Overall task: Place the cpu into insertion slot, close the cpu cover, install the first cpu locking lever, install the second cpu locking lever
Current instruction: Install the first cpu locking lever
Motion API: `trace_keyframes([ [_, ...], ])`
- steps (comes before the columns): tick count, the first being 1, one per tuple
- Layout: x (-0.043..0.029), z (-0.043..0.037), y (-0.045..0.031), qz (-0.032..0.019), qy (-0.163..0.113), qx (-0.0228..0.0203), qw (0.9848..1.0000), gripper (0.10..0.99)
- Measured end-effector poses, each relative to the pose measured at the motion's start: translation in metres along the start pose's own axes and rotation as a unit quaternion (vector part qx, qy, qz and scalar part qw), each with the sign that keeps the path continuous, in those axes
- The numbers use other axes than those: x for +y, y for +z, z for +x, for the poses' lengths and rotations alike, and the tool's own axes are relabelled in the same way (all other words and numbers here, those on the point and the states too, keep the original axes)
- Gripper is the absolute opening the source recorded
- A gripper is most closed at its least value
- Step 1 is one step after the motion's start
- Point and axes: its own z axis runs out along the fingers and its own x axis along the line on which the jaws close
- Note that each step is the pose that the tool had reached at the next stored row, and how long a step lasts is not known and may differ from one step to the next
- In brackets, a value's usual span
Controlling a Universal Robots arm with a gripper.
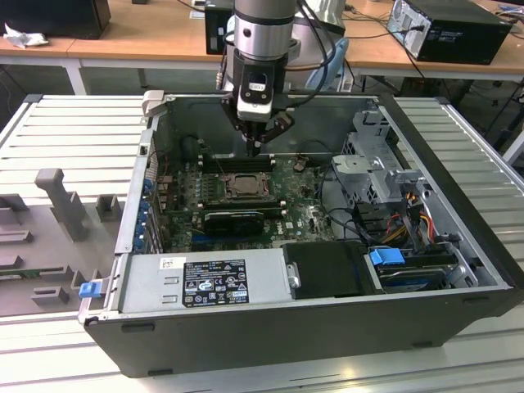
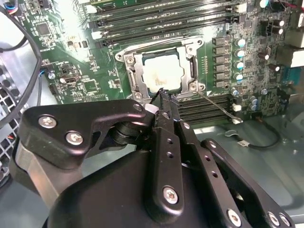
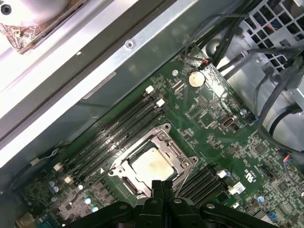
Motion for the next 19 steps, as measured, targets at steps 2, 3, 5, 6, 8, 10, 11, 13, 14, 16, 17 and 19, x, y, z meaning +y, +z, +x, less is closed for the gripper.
trace_keyframes([
  [2, 0.0, 0.0, 0.0, 0.0, -0.009, -0.0001, 1.0, 0.106],
  [3, 0.0, 0.0, 0.0, 0.0001, -0.013, -0.0002, 0.9999, 0.106],
  [5, 0.0, 0.0, 0.0, 0.0001, -0.023, -0.0003, 0.9997, 0.106],
  [6, 0.0, 0.0, 0.0, 0.0002, -0.032, -0.0004, 0.9995, 0.106],
  [8, 0.0, 0.0, 0.0, 0.0003, -0.051, -0.0007, 0.9987, 0.106],
  [10, 0.0, 0.0, 0.0, 0.0005, -0.059, -0.0008, 0.9982, 0.106],
  [11, 0.0, 0.0, 0.0, 0.0006, -0.066, -0.001, 0.9978, 0.106],
  [13, 0.0, 0.0, 0.0, 0.0008, -0.078, -0.0012, 0.997, 0.106],
  [14, 0.0, 0.0, 0.0, 0.0008, -0.082, -0.0013, 0.9967, 0.106],
  [16, 0.0, 0.0, 0.0, 0.0009, -0.095, -0.0015, 0.9955, 0.106],
  [17, 0.0, 0.0, 0.0, 0.0009, -0.101, -0.0016, 0.9949, 0.106],
  [19, 0.0, 0.0, 0.0, 0.0011, -0.124, -0.0019, 0.9922, 0.106],
])
